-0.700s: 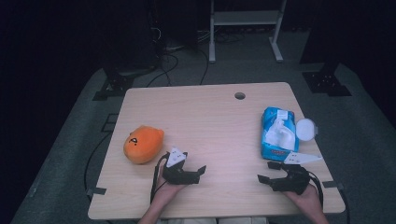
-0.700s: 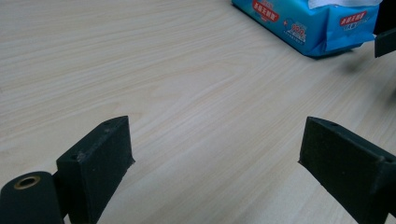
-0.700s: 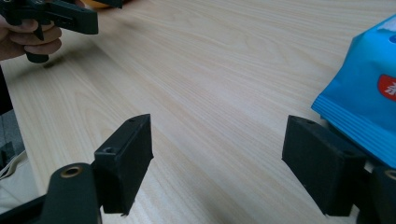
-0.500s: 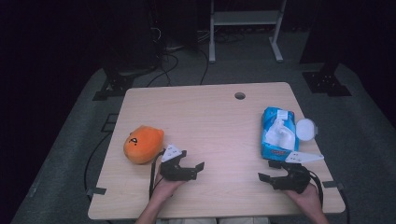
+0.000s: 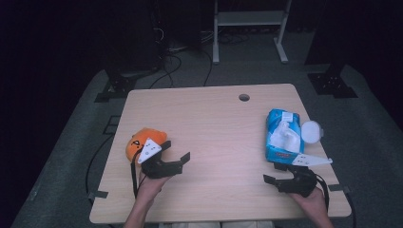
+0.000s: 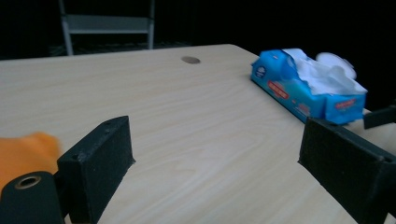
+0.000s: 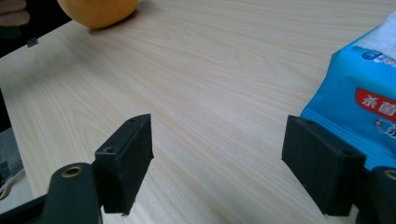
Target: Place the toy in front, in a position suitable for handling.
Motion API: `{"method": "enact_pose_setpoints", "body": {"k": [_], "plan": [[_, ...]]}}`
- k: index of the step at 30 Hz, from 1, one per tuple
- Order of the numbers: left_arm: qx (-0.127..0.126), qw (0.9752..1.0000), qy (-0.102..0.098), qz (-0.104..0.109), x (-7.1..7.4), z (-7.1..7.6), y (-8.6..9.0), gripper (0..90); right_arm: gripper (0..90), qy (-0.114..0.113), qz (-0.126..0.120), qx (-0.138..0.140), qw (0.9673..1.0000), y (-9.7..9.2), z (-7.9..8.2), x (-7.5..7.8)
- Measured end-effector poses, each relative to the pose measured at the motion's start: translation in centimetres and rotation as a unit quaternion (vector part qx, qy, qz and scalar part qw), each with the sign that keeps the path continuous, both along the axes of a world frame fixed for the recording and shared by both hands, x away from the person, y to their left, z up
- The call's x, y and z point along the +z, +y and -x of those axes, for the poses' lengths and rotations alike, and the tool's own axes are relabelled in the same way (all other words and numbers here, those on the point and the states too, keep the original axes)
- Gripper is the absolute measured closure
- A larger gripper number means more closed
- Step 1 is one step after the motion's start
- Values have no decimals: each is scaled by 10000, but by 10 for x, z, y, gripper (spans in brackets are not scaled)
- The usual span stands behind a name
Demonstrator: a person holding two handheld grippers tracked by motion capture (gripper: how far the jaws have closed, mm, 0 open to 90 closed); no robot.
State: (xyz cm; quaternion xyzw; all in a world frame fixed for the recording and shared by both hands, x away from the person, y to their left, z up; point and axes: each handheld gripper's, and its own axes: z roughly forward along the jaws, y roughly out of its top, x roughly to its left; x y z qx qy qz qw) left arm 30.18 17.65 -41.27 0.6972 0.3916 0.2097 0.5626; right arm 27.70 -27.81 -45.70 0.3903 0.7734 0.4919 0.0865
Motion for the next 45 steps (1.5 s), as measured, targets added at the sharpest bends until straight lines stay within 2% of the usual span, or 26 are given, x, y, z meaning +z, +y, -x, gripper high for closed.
{"method": "enact_pose_setpoints", "body": {"k": [4, 7, 9, 13, 17, 19, 23, 26, 34, 37, 42, 45], "plan": [[308, 9995, -102, 21, 4, -3, 19, 90, 234, 49, 18, 19, 10000, 0, -2, -2], [403, 9991, -132, 49, 6, -3, 25, 86, 234, 57, 34, 33, 10000, 0, -1, -2], [610, 9979, -217, 23, 7, -4, 37, 83, 234, 54, 53, 59, 10000, 1, -1, -2], [761, 9968, -226, 100, 7, -5, 48, 83, 234, 56, 73, 78, 9999, 2, -1, -2], [1143, 9925, -415, 122, 10, -3, 66, 83, 234, 52, 88, 112, 9999, 4, 0, -2], [1227, 9914, -403, 225, 11, -2, 73, 83, 239, 40, 109, 100, 9999, 4, 0, -2], [1367, 9896, -412, 199, 10, -3, 81, 72, 239, 12, 122, 101, 9999, 4, 1, 0], [1526, 9874, -344, 226, 5, -5, 92, 72, 239, 11, 119, 116, 9999, 4, 1, 0], [1744, 9843, -240, 106, -6, -10, 106, 71, 240, 68, 208, 194, 9996, 9, 0, -2], [1762, 9841, -208, 46, -10, -12, 109, 71, 241, 52, 252, 230, 9994, 11, 1, -2], [1745, 9846, -35, -54, -20, -19, 110, 72, 241, 66, 317, 303, 9990, 15, 2, -3], [1692, 9854, 151, 77, -27, -23, 109, 71, 241, 74, 286, 313, 9991, 15, 2, -2]]}}
